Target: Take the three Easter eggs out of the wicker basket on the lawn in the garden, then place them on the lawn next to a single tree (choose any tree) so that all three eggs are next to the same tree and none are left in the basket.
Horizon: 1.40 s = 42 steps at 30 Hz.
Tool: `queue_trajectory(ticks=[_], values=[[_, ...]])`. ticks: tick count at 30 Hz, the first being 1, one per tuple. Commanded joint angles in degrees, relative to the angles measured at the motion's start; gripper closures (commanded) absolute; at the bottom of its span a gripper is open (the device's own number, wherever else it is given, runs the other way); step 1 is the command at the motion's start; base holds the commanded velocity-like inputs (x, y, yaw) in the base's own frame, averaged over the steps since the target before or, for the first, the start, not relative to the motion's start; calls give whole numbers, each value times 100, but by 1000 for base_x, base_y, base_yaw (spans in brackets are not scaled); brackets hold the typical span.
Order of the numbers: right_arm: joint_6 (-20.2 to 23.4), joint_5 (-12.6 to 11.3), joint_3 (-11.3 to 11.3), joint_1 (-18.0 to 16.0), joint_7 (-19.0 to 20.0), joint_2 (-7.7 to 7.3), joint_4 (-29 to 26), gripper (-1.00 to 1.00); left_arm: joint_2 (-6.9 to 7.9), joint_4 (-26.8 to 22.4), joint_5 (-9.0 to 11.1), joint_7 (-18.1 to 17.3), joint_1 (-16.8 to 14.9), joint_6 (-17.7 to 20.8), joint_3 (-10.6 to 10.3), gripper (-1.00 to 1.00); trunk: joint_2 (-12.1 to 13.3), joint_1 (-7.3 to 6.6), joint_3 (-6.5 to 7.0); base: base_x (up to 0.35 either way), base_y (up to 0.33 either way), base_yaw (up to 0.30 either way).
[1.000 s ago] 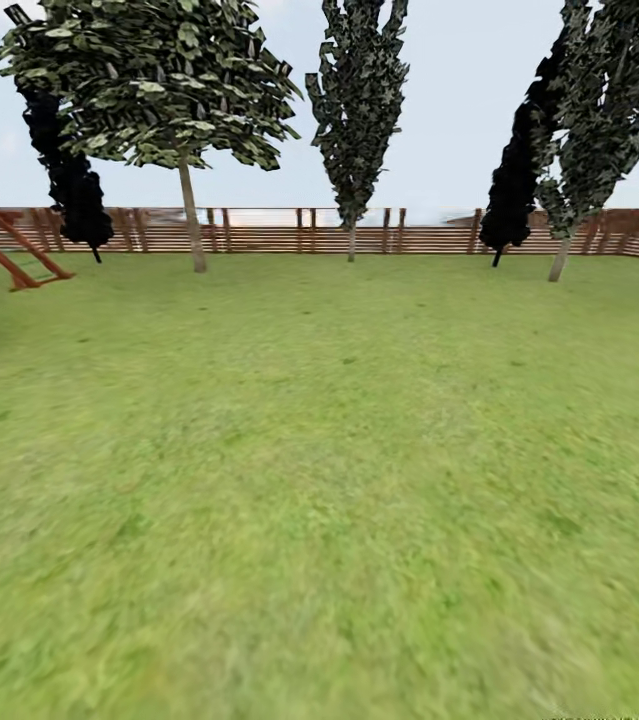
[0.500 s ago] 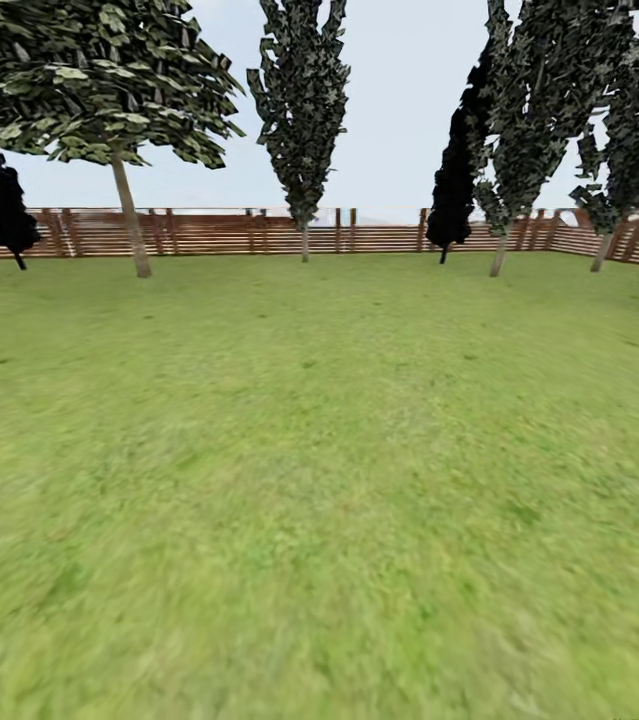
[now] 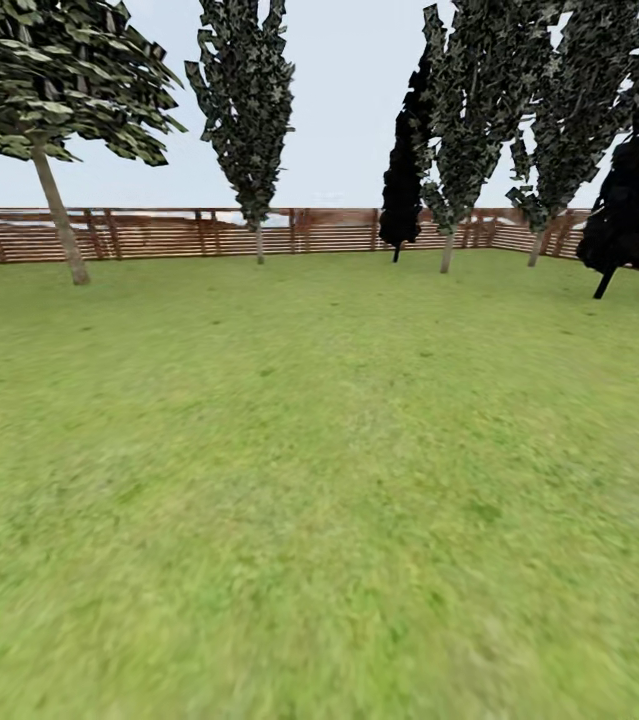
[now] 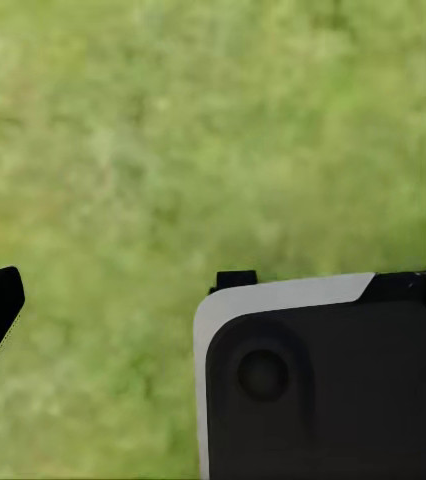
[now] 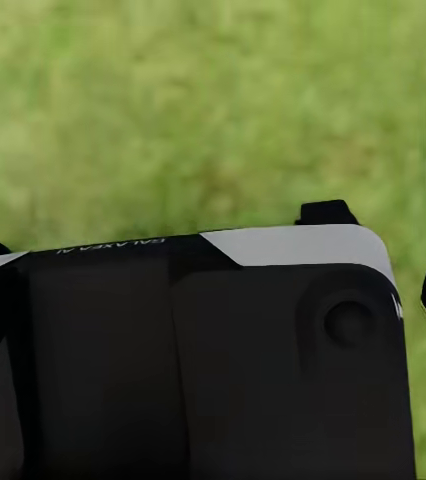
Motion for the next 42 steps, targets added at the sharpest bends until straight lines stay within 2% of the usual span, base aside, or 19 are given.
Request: queue_trajectory(ticks=[1, 15, 35, 42], values=[[34, -4, -23, -1, 6, 5, -12, -100, 2, 3, -3, 9, -3, -18, -25, -100, -4, 4, -7, 332, -104, -120], [39, -1, -22, -1, 10, 6, -12, -100, -6, 3, -8, 9, -3, -13, -31, -100, -4, 4, 1, 332, -110, -52], [33, 1, -10, -1, 25, -6, -17, -100, -13, 3, -32, 11, -3, 14, -79, -100, -4, 4, 73, 331, -113, -259], [33, 2, 24, -1, 29, -3, -13, -100, -15, 3, -37, -12, -3, 21, -177, -100, -4, 4, 97, 331, -112, -274]])
